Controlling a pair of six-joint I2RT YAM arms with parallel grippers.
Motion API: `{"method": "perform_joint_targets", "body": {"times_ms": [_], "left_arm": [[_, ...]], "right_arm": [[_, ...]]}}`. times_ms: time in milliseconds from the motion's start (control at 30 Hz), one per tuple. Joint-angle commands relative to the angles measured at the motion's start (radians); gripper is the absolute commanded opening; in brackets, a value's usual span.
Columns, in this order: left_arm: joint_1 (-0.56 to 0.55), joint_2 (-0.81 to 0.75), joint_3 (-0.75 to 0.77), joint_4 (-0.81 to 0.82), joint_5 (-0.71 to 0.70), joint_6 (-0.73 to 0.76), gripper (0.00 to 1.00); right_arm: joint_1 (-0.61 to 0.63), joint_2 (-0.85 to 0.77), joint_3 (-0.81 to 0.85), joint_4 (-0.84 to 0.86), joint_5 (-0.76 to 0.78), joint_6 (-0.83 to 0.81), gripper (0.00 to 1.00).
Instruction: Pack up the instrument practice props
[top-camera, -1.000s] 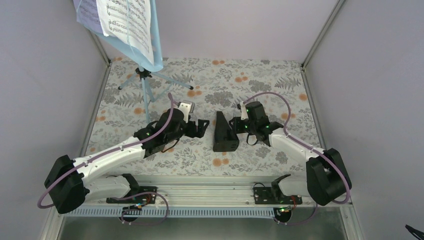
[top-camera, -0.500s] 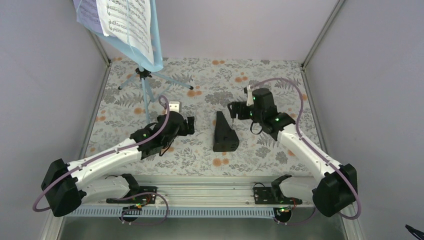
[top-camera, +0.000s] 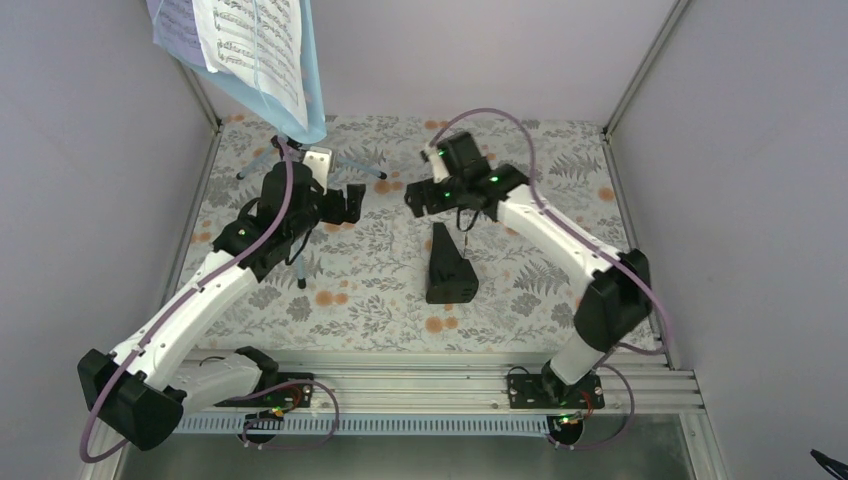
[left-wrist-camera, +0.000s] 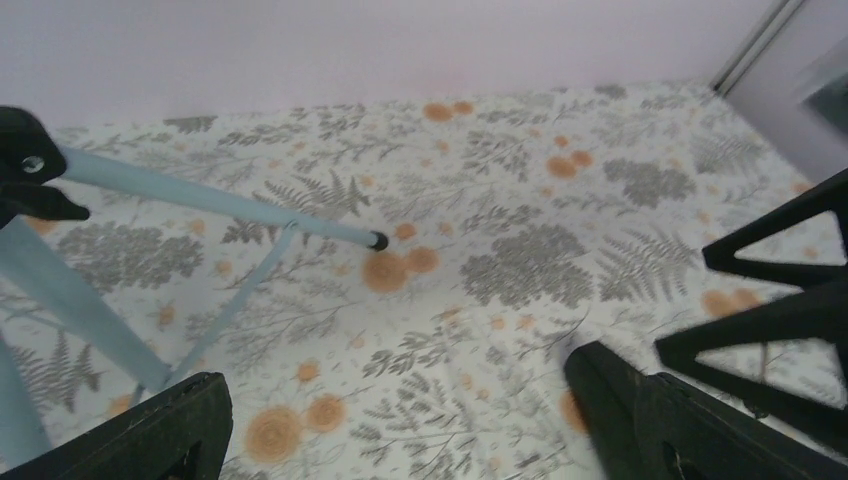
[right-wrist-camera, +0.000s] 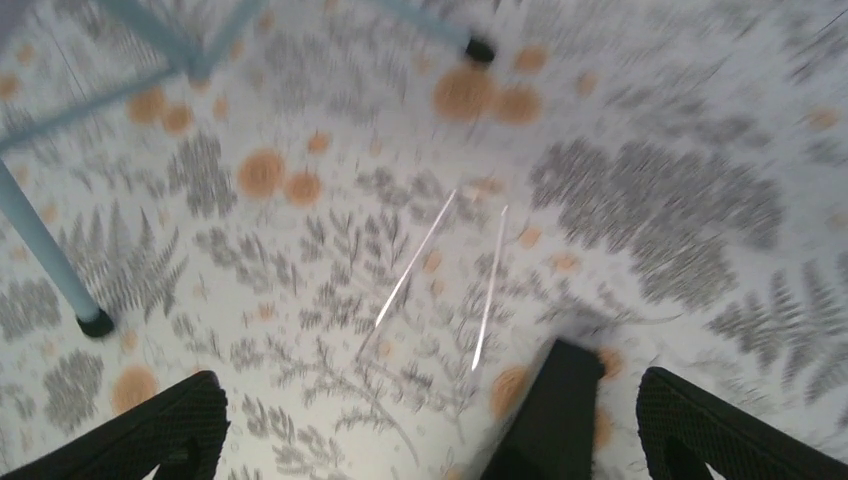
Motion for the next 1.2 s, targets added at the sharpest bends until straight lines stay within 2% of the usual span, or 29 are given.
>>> {"method": "perform_joint_targets", "body": {"times_ms": [0,267,633,833,1033,1167], "left_arm": [[0.012,-0.003,0.013,-0.078,-0.085,0.093,1.00],[0.016,-0.013,-0.006,-0.086,-0.151,0.111,1.00],[0.016,-0.037,-0.023,-0.102,-0.236,0.095,1.00],[0.016,-0.034,-0.027,-0.105,-0.254,0.097,1.00],[0.016,-0.029,-0.030,-0.105,-0.252,0.099,1.00],[0.016,-0.023,-0.028,-0.105,-0.242,0.100,1.00]], "right_arm": [[0.039,0.118,0.015,-0.130,0.058,-0.004,0.98],[0.013,0.247,-0.048,-0.128,0.045,0.034,0.99],[-0.036,0.356,-0.008,-0.146,0.104,0.032,0.99],[-0.049,0.392,0.000,-0.122,0.063,0.036,0.98],[-0.050,0.408,-0.005,-0.082,0.062,0.056,0.92],[-0.052,0.440,0.013,-0.079,0.077,0.063,0.80]]}}
